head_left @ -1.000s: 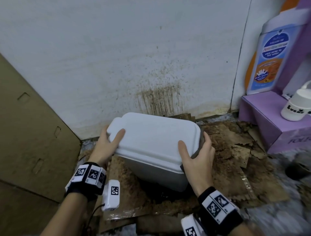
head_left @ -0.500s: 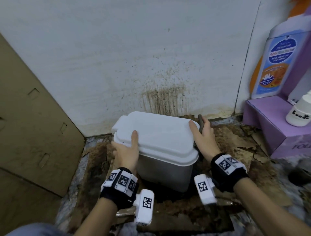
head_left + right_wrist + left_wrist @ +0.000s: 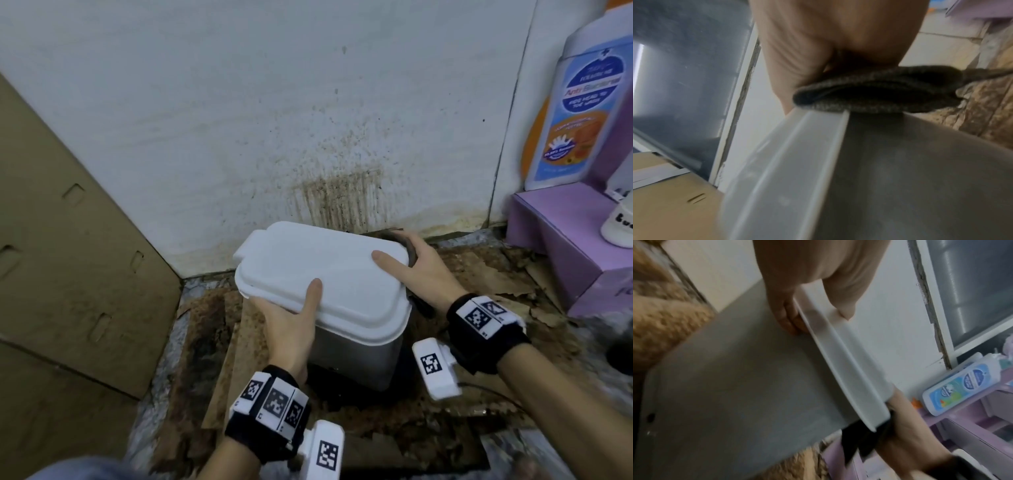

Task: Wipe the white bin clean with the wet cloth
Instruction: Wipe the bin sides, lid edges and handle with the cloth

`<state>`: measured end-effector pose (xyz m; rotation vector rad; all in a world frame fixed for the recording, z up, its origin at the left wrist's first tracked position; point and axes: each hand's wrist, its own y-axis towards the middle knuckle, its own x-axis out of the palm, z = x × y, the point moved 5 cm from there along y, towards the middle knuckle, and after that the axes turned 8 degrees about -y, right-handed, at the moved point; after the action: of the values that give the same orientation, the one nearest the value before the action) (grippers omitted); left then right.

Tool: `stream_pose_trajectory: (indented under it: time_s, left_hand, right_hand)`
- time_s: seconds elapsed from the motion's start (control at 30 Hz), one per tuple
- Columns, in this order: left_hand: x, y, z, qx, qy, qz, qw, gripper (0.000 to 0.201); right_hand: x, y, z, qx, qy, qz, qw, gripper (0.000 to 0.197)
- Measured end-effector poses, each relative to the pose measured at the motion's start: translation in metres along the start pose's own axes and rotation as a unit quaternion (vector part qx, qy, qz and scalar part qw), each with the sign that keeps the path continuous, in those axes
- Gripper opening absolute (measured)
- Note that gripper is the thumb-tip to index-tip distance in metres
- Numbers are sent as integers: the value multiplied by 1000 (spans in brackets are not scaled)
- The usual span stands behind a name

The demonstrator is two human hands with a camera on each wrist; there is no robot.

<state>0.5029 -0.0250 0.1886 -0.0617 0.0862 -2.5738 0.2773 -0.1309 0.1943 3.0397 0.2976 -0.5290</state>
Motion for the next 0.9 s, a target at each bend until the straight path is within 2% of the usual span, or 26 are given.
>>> stream_pose_trajectory:
  time_s: [0.1, 0.23, 0.37, 0.53, 0.63, 0.7, 0.77, 0.9]
  left_hand:
    - [-5, 11, 7, 24, 3, -27, 999, 92]
    - [-11, 33, 12, 14, 0, -81, 997, 93]
    - [-12, 53, 20, -10, 44, -128, 991, 79]
    - [-12, 58, 16, -25, 105, -166, 980, 76]
    - [-12, 56, 12, -28, 94, -164, 982, 79]
    - [-10, 52, 12, -26, 82, -166, 982, 73]
    - [-8, 46, 12, -30, 71, -156, 985, 71]
    - [-8, 29, 7, -38, 75, -101, 991, 85]
  right_hand:
    - [7, -19, 5, 25, 0, 72, 997, 75]
    - [20, -51, -4, 65, 14, 177, 982, 80]
    - [40, -85, -18, 108, 31, 242, 964, 80]
    - [59, -98, -7, 130, 32, 247, 960, 89]
    - [59, -98, -7, 126, 33, 252, 959, 89]
    - [59, -97, -5, 130, 40, 246, 960, 88]
    - [58, -96, -6, 125, 45, 240, 962, 86]
    - [50, -87, -4, 122, 52, 216, 967, 77]
